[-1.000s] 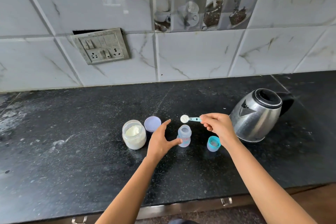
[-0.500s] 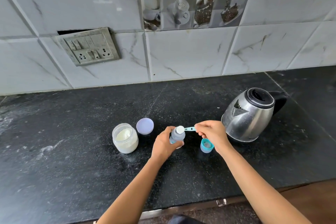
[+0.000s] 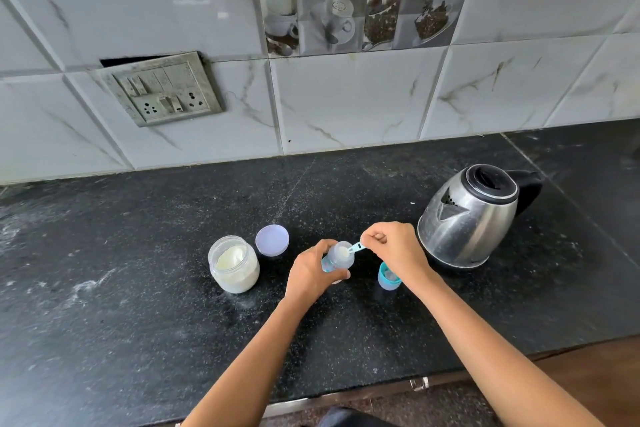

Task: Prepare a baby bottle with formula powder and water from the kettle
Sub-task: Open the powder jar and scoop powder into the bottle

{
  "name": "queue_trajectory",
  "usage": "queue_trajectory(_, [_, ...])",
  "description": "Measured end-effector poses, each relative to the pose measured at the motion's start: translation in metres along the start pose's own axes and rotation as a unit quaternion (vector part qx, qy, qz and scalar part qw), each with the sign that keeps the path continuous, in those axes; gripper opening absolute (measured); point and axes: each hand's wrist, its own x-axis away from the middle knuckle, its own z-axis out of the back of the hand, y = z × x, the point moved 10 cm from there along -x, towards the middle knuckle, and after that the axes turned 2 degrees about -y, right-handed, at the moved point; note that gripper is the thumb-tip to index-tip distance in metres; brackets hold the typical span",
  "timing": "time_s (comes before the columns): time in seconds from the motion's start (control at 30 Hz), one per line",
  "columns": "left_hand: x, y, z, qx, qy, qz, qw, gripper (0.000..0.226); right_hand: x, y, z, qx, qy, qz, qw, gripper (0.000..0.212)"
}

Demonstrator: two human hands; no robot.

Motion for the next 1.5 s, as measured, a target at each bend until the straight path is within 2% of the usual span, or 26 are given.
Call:
queue_trajectory(0.17, [0.001,0.004,-0.004,0.01,-0.011,-0.01,1.0,0.054,0.004,-0.023,-0.019,0.155,-0.038,0.125,0.979,0.014])
queue_trajectory(0.23, [0.001,0.004,-0.002,0.027,-0.004,-0.004,1.0,0.055,0.006,-0.024,-0.025,0.165,-0.041,0.145,0.975,0.015])
queue_trajectory(0.37, [0.003,0.003,-0.001,0.051,0.003,0.009,0.999,0.056,0.002,-0.014,-0.021,0.089,-0.035,0.063,0.993,0.008])
queue_trajectory(0.43, [0.003,0.001,0.0,0.071,0.011,0.014,0.997,0.055,0.001,-0.014,-0.019,0.057,-0.014,0.055,0.997,0.007])
queue_trajectory(0.57, [0.003,-0.003,-0.001,0.075,0.014,0.02,0.997,0.055,0.002,-0.013,-0.025,0.063,-0.025,0.041,0.997,0.002])
queue_trajectory(0.93, [0.003,-0.015,0.001,0.098,0.029,0.029,0.994,0.053,0.003,-0.02,-0.023,0.059,-0.013,0.053,0.997,0.002])
queue_trajectory(1.2, [0.005,-0.018,0.006,0.111,0.03,0.038,0.993,0.047,0.004,-0.024,-0.002,-0.006,0.049,0.068,0.996,0.009])
queue_trajectory(1.3, [0.004,-0.02,0.008,0.106,0.022,0.04,0.993,0.051,0.002,-0.016,0.005,-0.061,0.06,0.025,0.996,0.007])
queue_trajectory(1.37, [0.005,-0.022,0.009,0.105,0.016,0.039,0.994,0.063,-0.001,-0.006,0.005,-0.103,0.059,-0.017,0.993,0.007])
queue_trajectory(1.43, [0.008,-0.024,0.016,0.096,0.032,0.035,0.994,0.076,-0.003,0.007,0.004,-0.161,0.063,-0.065,0.983,0.009])
queue_trajectory(1.5, [0.015,-0.023,0.031,0.096,0.067,0.025,0.993,0.076,-0.003,0.016,0.0,-0.227,0.069,-0.114,0.965,0.011])
